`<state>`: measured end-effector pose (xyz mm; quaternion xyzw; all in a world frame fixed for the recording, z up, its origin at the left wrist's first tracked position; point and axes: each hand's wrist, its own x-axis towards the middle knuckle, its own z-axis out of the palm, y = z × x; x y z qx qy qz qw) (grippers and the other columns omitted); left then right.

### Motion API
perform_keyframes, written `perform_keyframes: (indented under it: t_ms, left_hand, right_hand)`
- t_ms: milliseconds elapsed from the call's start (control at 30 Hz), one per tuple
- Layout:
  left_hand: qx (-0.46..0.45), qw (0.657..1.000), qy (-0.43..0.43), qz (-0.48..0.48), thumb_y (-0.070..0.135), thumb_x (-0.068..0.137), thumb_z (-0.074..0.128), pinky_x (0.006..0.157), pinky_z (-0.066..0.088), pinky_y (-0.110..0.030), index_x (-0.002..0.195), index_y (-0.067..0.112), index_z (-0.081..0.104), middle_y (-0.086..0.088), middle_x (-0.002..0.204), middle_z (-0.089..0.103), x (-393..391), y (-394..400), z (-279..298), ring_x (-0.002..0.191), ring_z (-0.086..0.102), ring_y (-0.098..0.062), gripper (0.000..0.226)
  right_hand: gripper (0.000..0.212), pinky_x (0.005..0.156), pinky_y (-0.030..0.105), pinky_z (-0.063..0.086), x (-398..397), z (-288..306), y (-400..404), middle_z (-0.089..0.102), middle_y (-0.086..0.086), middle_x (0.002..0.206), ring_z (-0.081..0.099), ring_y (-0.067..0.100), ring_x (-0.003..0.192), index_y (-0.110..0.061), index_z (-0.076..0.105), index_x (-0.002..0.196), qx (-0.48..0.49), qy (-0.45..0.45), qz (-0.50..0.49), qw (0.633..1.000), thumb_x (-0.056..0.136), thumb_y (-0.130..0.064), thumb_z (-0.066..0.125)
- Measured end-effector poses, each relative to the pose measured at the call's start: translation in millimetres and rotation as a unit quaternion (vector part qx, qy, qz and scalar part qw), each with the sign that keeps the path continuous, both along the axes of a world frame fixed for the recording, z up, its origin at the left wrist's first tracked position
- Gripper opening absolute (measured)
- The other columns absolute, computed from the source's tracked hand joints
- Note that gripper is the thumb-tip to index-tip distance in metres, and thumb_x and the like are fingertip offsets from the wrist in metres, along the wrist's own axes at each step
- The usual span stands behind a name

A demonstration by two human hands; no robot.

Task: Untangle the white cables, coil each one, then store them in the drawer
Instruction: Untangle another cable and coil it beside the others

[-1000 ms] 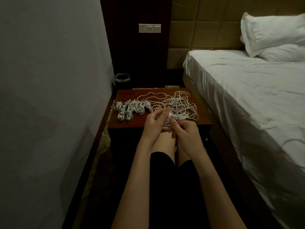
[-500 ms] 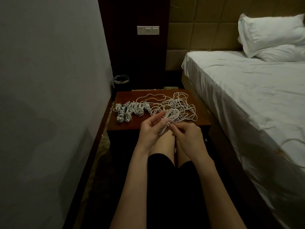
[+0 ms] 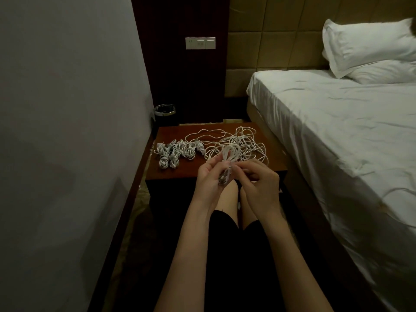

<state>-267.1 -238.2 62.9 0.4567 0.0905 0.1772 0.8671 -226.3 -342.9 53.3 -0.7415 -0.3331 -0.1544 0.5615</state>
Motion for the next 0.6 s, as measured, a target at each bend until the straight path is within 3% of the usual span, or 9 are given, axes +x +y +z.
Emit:
perform_keyframes:
  t_ms: [233,433,533,600]
  left_hand:
    - [0.008,1.0,0.013,0.021,0.002,0.098,0.046,0.062,0.055,-0.02,0.091,0.009,0.06,-0.004,0.078,0.066,2,-1,-1,0.071,0.066,-0.011,0.017]
    - [0.03,0.999,0.019,0.015,0.003,0.099,0.045,0.063,0.054,-0.022,0.107,-0.003,0.06,-0.004,0.081,0.067,2,-3,0,0.074,0.068,-0.011,0.018]
    - [0.08,0.996,0.027,0.02,0.008,0.098,0.049,0.073,0.053,-0.024,0.106,0.01,0.062,-0.005,0.098,0.069,3,-5,-3,0.092,0.067,-0.015,0.015]
    - [0.127,0.991,0.028,0.026,0.009,0.098,0.051,0.077,0.052,-0.025,0.108,0.016,0.061,-0.004,0.105,0.068,4,-6,-2,0.099,0.066,-0.016,0.016]
  right_hand:
    - [0.017,0.078,0.032,0.058,5,-2,-1,0.071,-0.006,0.094,0.068,0.008,0.088,-0.02,0.071,0.104,0.005,0.082,0.048,0.995,0.089,-0.014,0.065]
    - [0.01,0.071,0.021,0.056,2,3,-2,0.067,-0.011,0.084,0.066,0.006,0.08,-0.028,0.07,0.092,0.004,0.063,0.027,0.998,0.084,-0.023,0.07]
    - [0.001,0.068,0.024,0.056,5,6,-4,0.071,-0.007,0.076,0.068,0.008,0.077,-0.029,0.072,0.082,0.042,0.158,0.018,0.986,0.083,-0.029,0.071]
    - [0.008,0.062,0.023,0.054,7,9,-7,0.072,-0.004,0.075,0.068,0.008,0.075,-0.022,0.074,0.081,0.063,0.245,0.031,0.967,0.083,-0.03,0.072]
